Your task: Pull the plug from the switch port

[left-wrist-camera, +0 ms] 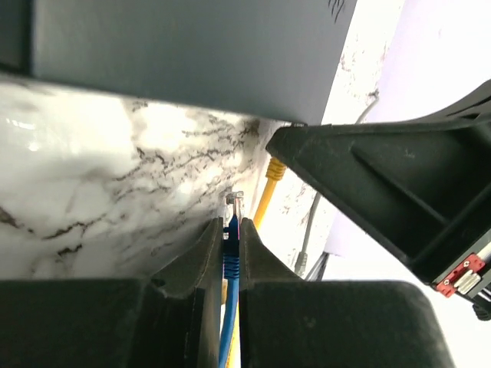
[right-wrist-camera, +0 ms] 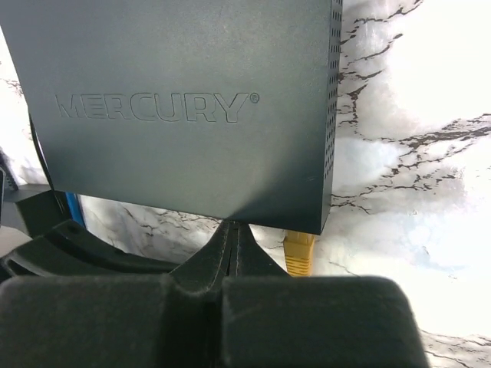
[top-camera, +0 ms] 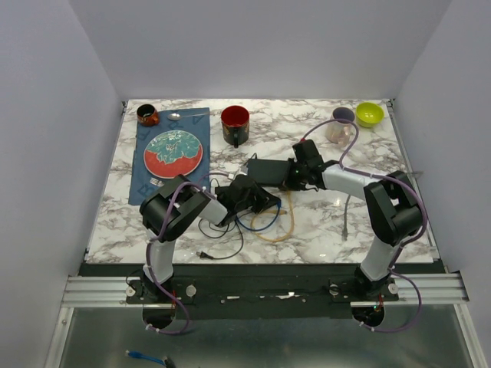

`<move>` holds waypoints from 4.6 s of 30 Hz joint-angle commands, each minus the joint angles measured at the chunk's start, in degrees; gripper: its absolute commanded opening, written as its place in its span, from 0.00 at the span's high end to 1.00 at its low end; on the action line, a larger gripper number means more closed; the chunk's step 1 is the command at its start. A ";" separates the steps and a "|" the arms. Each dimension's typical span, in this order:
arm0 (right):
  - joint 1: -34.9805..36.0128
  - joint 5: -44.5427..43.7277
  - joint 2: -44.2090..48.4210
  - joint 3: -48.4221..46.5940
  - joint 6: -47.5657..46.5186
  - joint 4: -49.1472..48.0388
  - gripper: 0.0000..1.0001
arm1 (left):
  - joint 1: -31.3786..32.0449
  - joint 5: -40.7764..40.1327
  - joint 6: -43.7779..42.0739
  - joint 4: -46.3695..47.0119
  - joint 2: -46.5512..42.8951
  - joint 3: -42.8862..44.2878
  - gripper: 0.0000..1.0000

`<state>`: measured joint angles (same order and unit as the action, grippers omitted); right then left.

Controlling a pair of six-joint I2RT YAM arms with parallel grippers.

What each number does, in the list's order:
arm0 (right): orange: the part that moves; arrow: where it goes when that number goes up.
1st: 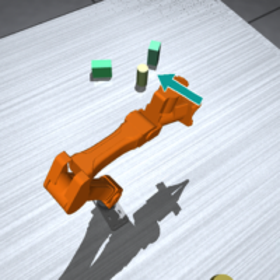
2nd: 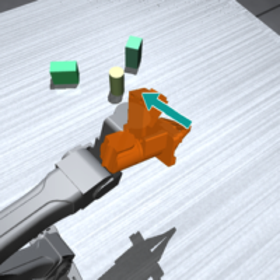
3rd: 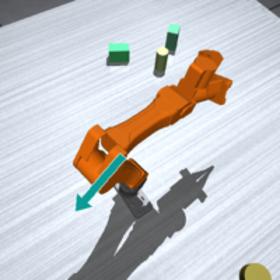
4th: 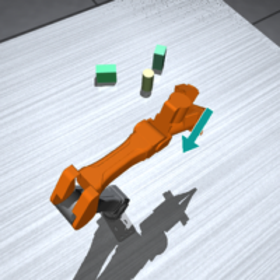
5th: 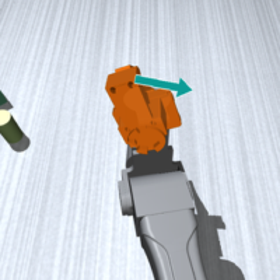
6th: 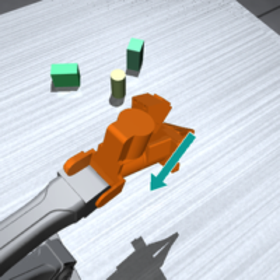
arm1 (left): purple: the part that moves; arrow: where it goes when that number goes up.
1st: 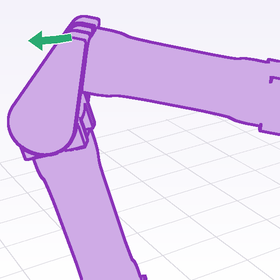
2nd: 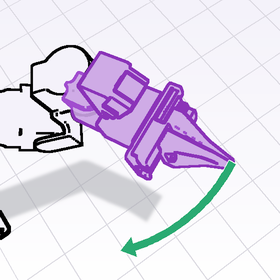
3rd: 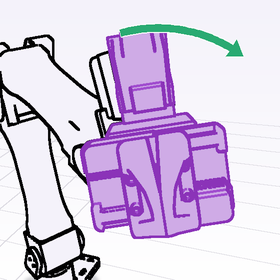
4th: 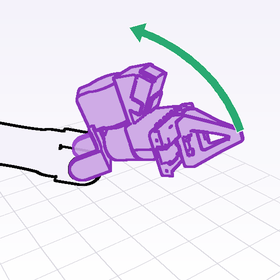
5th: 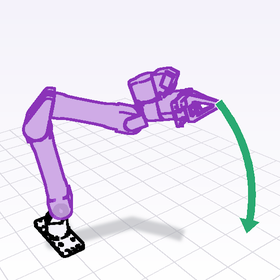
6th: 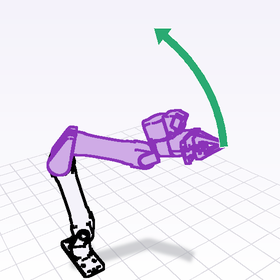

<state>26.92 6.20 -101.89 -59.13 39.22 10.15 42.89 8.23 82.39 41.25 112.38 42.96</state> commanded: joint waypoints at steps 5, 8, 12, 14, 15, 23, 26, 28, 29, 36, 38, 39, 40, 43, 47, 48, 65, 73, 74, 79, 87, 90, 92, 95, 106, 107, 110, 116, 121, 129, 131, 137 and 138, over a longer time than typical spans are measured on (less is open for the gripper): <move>0.07 -2.77 12.11 2.61 -0.20 -1.63 0.85 | -0.79 0.47 -5.74 -6.97 -6.89 0.27 1.00; 0.07 -3.99 17.84 4.90 -1.52 -1.37 0.61 | -2.37 -0.40 -11.01 -9.78 -10.84 3.26 1.00; 0.07 -3.04 25.84 7.71 -1.52 -0.13 0.45 | -2.73 0.38 -15.32 -11.72 -13.15 6.78 1.00; 0.07 1.94 26.74 9.81 -1.43 -0.31 0.43 | -2.64 1.17 -15.77 -11.72 -13.24 7.83 1.00; 0.07 4.41 27.00 10.52 -1.69 -0.74 0.43 | -2.47 1.35 -15.59 -11.55 -13.24 8.01 1.00; 0.07 16.74 32.97 24.76 -1.61 -15.33 0.43 | -2.38 0.82 -14.98 -11.46 -15.17 7.31 1.00; 0.07 17.62 34.03 26.88 -0.64 -18.85 0.43 | -2.11 0.65 -14.80 -11.64 -15.70 7.75 1.00; -0.02 18.06 34.04 27.32 0.06 -20.69 0.43 | -1.76 0.39 -14.80 -12.07 -15.87 7.67 1.00; 0.06 18.50 33.86 27.23 0.33 -21.05 0.43 | -1.33 0.04 -14.89 -12.08 -16.13 7.67 1.00; 0.07 19.11 34.21 27.41 1.56 -22.81 0.43 | -0.09 -0.76 -15.33 -13.04 -16.40 7.14 1.00; 0.15 19.20 33.16 26.88 1.65 -22.90 0.43 | 0.17 -0.76 -15.15 -13.04 -16.31 7.22 1.00; 0.15 19.46 32.63 26.62 1.73 -22.90 0.44 | 0.35 -0.93 -15.33 -13.13 -16.49 7.31 1.00; 0.15 19.55 31.24 26.44 1.73 -22.81 0.46 | 0.61 -0.85 -15.33 -13.04 -16.66 7.31 1.00; 0.24 19.21 29.12 25.30 1.30 -21.41 0.55 | 1.14 -1.11 -15.77 -13.57 -17.45 7.40 1.00; 0.24 18.33 28.49 25.65 1.21 -21.23 0.71 | 1.23 -1.55 -16.21 -14.10 -18.95 7.05 1.00; 0.24 18.06 28.93 25.65 1.12 -21.23 0.75 | 1.23 -1.55 -16.12 -14.10 -19.04 6.79 1.00; 0.24 10.13 45.81 13.35 -8.81 -4.18 0.99 | -0.97 -19.48 -16.74 -28.16 -36.26 -0.24 0.33; 0.24 26.05 48.71 14.83 -3.63 -12.06 0.99 | -1.32 -18.25 -16.21 -28.60 -37.14 -2.97 0.32; 0.24 26.41 48.71 14.58 -3.19 -12.17 0.99 | -1.23 -17.90 -16.56 -28.95 -37.32 -3.14 0.31; 0.24 22.38 50.11 14.31 -3.27 -10.51 0.99 | -1.32 -20.18 -18.67 -35.97 -39.51 -3.93 0.11; 0.24 -2.38 56.71 11.77 -10.12 -4.35 0.99 | -3.96 -26.86 -14.81 -36.07 -51.64 -13.68 0.12; 0.24 -12.02 57.85 9.31 -11.01 -4.44 0.99 | -4.31 -26.95 -14.19 -35.19 -52.79 -14.57 0.12; 0.24 -17.77 57.94 8.16 -10.22 -3.92 0.99 | -4.31 -25.90 -13.92 -35.10 -52.35 -14.48 0.12; 0.24 -31.83 57.85 8.33 -7.07 -1.01 0.99 | -4.31 -25.02 -13.48 -34.75 -51.82 -14.66 0.12; 0.15 -62.17 53.91 8.86 -1.18 18.89 0.99 | -4.31 -21.95 -12.61 -31.86 -49.89 -16.15 0.13; 0.15 -62.62 53.20 8.77 1.36 21.11 0.93 | -4.22 -21.59 -12.78 -31.68 -48.84 -16.07 0.13; 0.15 -63.24 53.11 9.38 4.98 27.02 0.83 | -4.22 -20.01 -12.78 -31.32 -46.91 -15.36 0.13; 0.15 -61.31 56.71 11.85 3.49 27.99 0.26 | -4.31 -18.60 -12.78 -30.53 -45.41 -15.45 0.13; 0.15 -52.73 59.26 12.90 -0.54 20.63 0.18 | -4.31 -18.16 -12.69 -29.83 -44.53 -15.45 0.13; 0.15 -21.61 48.12 14.31 -9.16 3.57 0.45 | -4.22 -16.93 -12.43 -28.87 -43.65 -16.06 0.15; 0.07 -14.56 43.46 12.38 -7.68 1.37 0.59 | -4.31 -15.00 -12.43 -27.37 -42.43 -16.15 0.16; 0.15 -10.42 22.02 -0.06 -6.88 0.31 0.79 | -4.05 -6.84 -14.27 -22.81 -34.97 -12.91 0.20; 0.07 -9.89 19.64 -2.11 -6.97 0.31 0.80 | -4.05 -6.04 -14.45 -21.75 -33.90 -12.55 0.21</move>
<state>27.05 -10.90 -74.30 -51.88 32.88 14.46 38.70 -4.47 69.45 14.46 74.02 27.81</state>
